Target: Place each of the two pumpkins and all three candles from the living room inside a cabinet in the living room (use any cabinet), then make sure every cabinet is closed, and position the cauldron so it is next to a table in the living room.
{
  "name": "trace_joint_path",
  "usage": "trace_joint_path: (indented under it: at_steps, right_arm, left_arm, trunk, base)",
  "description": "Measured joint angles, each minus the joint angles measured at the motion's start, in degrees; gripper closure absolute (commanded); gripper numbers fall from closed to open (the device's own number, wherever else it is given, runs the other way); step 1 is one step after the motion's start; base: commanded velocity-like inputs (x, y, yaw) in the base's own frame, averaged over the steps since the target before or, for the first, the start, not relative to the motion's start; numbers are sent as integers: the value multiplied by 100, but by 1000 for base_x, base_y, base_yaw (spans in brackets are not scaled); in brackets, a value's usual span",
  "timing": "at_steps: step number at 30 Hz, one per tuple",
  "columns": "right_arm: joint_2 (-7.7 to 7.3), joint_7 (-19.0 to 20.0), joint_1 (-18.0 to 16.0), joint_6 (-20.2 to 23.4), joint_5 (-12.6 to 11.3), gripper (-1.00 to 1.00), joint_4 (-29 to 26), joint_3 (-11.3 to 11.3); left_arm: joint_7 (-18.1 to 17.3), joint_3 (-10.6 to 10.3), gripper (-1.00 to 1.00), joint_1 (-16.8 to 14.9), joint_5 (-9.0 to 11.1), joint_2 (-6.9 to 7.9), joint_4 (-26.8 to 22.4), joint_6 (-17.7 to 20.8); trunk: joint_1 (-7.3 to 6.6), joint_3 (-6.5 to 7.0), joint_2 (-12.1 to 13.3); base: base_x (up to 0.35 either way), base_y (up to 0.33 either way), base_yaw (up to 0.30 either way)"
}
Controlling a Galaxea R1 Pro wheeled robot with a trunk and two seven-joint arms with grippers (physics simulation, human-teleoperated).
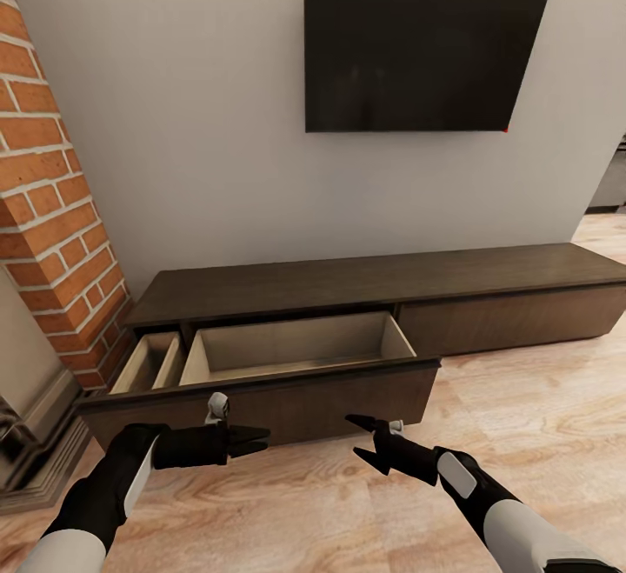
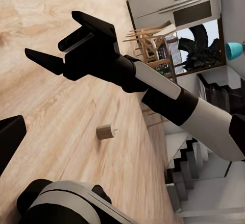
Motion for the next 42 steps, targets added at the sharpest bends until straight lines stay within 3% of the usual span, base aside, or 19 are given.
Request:
trace_joint_path:
  at_steps: [11,23,31,42]
  right_arm:
    - [3,6,1,-1,-5,-100,3,2]
    - [4,0,2,-4,-7,-100,11,1]
    - [-3,0,0,-4,-8,-100,11,0]
    - [-6,1,2,1,-17,-100,26,-13]
  left_arm:
    - [0,0,-100,0,3,0,0,0]
    - [-6,-8,-100,0,1,0,-2,0]
    - [-1,-9,-100,1,1,-1,-1,0]
    - [0,-10,-100,-1,0,-7,2,0]
  trunk:
    - [0,0,0]
    - [-31,265,16]
    - [-49,443,27]
    - [-283,657,448]
  base:
    - [0,0,0]
    - [-5,0,0]
    - [-225,0,0]
    - [-177,0,-131]
